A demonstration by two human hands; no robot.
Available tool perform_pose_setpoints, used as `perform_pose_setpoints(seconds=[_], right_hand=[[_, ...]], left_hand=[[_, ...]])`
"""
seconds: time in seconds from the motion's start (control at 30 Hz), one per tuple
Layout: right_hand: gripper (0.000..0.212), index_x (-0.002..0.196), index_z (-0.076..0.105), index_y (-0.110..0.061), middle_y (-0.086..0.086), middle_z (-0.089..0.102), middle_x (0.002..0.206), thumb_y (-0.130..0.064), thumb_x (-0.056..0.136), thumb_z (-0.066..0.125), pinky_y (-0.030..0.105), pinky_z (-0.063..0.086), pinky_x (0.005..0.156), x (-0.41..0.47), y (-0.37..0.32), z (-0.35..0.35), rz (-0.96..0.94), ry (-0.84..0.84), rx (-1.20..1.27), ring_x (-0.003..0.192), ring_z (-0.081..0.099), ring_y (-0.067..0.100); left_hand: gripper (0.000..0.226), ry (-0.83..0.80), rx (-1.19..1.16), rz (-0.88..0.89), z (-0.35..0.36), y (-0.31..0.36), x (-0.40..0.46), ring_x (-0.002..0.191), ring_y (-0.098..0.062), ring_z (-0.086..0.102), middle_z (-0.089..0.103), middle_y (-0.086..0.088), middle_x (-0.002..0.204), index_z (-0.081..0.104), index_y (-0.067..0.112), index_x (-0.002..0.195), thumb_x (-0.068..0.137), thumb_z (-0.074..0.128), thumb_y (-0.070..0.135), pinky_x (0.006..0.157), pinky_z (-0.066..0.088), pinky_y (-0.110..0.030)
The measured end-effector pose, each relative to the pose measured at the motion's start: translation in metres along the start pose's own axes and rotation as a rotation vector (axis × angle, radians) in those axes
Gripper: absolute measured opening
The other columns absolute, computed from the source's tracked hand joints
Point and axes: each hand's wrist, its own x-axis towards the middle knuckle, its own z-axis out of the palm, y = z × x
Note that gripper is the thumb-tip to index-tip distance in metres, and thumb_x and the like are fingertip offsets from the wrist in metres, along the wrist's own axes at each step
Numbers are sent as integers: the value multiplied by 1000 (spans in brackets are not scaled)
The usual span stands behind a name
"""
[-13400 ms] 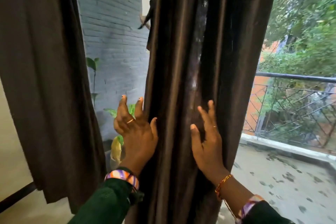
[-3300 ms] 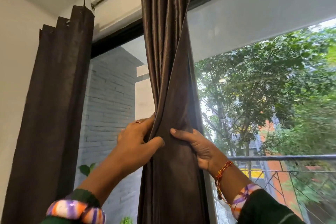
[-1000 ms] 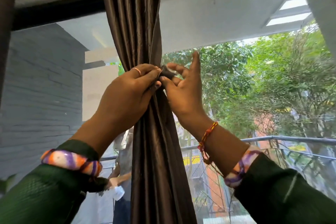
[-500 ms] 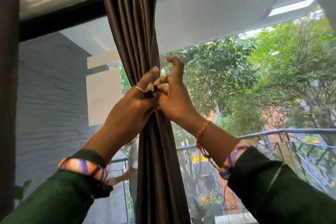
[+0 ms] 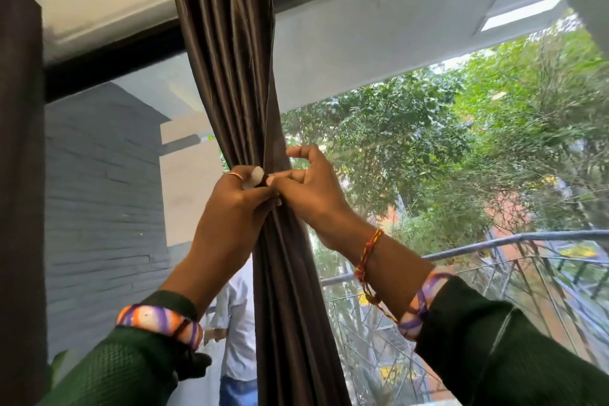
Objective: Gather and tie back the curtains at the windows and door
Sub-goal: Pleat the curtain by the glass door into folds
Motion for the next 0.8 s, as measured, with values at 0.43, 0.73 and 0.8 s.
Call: perform_pose_setpoints(seconds=[0.43, 0.73, 0.8], right_hand=[[4, 81, 73, -7, 11, 73, 88, -6, 78, 70, 41, 54, 86, 1, 6, -1, -224, 36, -180, 88, 70, 26], [10, 87, 45, -19, 2, 55, 80, -18, 96, 42, 36, 43, 73, 11, -7, 12, -238, 73, -482, 83, 56, 27], [9, 89, 44, -19, 11, 62, 91, -20, 97, 39, 46, 48, 80, 15, -8, 16, -225, 46, -529, 89, 59, 33]], left_hand=[[22, 71, -404, -476, -17, 11, 13, 73, -14, 66, 71, -4, 78, 70, 24, 86, 72, 75, 7, 74, 57, -30], [35, 201, -159, -512, -24, 22, 21, 80, -15, 64, 71, -7, 91, 71, 9, 100, 67, 79, 9, 76, 52, -25], [33, 173, -13, -416, -26, 22, 19, 85, -23, 65, 71, -11, 94, 71, 7, 101, 69, 77, 8, 79, 53, -31]])
